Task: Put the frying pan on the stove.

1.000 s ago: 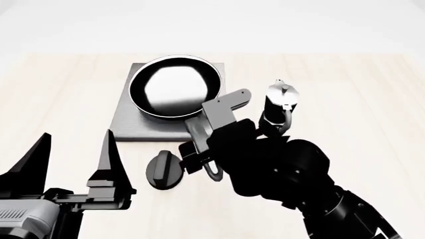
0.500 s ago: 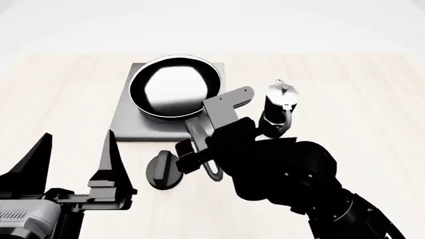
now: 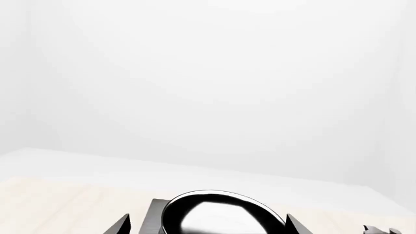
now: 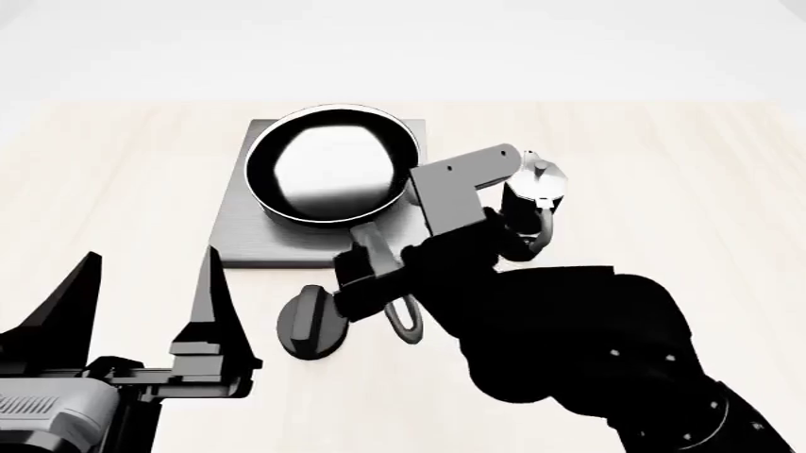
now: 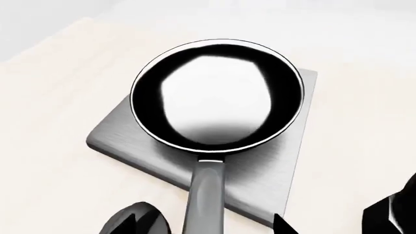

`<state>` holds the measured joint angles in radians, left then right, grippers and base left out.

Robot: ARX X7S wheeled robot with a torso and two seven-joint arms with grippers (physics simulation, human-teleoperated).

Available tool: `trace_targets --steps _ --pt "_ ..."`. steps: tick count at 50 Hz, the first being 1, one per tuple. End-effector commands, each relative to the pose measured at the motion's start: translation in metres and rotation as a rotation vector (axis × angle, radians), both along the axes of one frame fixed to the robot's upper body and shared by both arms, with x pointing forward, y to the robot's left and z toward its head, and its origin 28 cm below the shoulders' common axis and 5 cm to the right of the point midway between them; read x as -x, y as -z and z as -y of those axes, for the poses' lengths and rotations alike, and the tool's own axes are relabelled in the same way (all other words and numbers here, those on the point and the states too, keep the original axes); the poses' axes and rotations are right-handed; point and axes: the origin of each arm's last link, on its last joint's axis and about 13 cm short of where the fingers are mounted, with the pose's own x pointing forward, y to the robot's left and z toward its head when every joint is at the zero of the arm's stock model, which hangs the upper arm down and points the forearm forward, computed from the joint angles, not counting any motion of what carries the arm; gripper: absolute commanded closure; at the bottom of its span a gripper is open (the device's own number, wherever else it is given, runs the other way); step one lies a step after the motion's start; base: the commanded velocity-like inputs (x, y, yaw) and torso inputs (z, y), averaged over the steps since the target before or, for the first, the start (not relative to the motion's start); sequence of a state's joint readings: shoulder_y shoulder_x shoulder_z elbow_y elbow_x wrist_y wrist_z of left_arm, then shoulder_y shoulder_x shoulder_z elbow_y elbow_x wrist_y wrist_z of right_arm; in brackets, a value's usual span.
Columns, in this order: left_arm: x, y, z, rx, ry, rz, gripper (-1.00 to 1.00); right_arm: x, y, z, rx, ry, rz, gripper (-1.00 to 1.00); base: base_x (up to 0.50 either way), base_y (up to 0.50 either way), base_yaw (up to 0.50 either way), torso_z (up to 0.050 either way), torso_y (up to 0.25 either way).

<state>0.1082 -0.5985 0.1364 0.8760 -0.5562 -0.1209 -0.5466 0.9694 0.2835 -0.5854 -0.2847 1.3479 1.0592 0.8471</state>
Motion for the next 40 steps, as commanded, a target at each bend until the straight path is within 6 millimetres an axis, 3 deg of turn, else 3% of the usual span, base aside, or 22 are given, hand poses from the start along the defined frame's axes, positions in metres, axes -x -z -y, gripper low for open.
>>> trace_targets --steps 1,23,40 --pt "0.000 0.000 0.001 -0.002 0.002 0.001 -1.00 0.020 -0.019 0.010 -0.044 0.036 0.140 -1.00 0.00 0.00 0.00 0.000 0.000" --pt "0.002 0.000 0.004 -0.016 0.015 0.000 -1.00 0.062 -0.030 0.038 -0.078 0.185 0.537 -1.00 0.00 0.00 0.00 0.000 0.000" --pt "0.003 -0.001 0.007 -0.024 0.022 0.003 -1.00 0.081 0.004 0.049 -0.048 0.253 0.641 -1.00 0.00 0.00 0.00 0.000 0.000"
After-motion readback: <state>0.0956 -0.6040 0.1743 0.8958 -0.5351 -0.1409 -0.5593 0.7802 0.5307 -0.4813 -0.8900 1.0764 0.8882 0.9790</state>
